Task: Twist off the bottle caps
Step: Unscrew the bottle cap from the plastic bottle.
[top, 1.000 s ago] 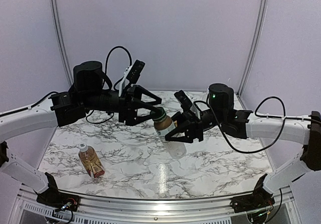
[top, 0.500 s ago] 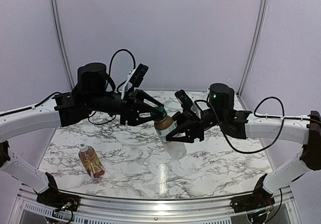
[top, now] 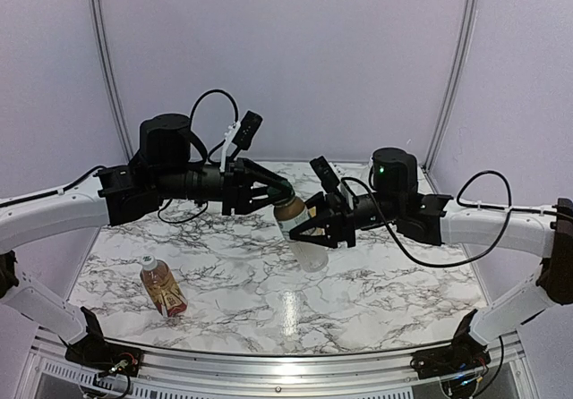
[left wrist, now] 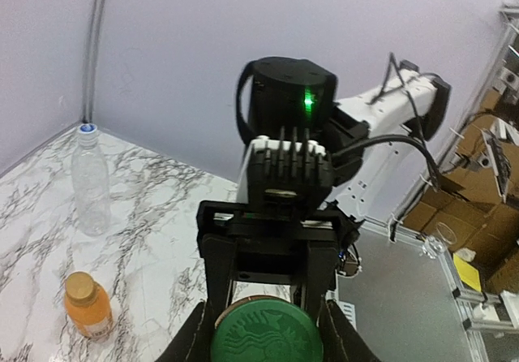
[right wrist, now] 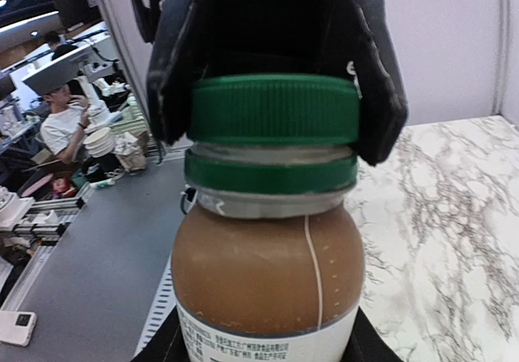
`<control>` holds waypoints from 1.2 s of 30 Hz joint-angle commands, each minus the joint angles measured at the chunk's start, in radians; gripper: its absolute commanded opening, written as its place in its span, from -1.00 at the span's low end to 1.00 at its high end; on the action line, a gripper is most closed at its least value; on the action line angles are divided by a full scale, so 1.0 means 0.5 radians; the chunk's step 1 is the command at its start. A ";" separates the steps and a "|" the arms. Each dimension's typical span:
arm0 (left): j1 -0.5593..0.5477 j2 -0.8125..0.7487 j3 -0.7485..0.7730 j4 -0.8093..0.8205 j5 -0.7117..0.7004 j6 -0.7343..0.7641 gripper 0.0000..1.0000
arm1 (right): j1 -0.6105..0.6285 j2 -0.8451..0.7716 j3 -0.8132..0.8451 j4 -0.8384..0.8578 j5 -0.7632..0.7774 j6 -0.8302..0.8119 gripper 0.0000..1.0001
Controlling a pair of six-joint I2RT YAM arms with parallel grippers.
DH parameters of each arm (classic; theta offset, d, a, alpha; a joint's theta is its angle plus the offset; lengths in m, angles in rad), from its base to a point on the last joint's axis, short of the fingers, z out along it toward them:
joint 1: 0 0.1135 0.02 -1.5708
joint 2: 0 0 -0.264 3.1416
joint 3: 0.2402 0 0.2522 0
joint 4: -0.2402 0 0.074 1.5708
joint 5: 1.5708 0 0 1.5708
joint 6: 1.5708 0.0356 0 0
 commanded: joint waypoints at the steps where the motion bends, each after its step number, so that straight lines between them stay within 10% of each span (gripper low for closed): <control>1: -0.031 0.019 0.034 0.022 -0.569 -0.299 -0.83 | -0.015 -0.030 0.086 -0.206 0.618 -0.125 -0.58; 10: -0.110 0.013 0.130 -0.193 -1.320 -0.796 -0.63 | 0.003 -0.068 0.065 -0.190 1.085 -0.143 -0.58; 36: -0.046 -0.046 0.073 0.032 -0.387 -0.268 0.69 | -0.022 0.025 -0.008 0.182 -0.036 -0.019 -0.59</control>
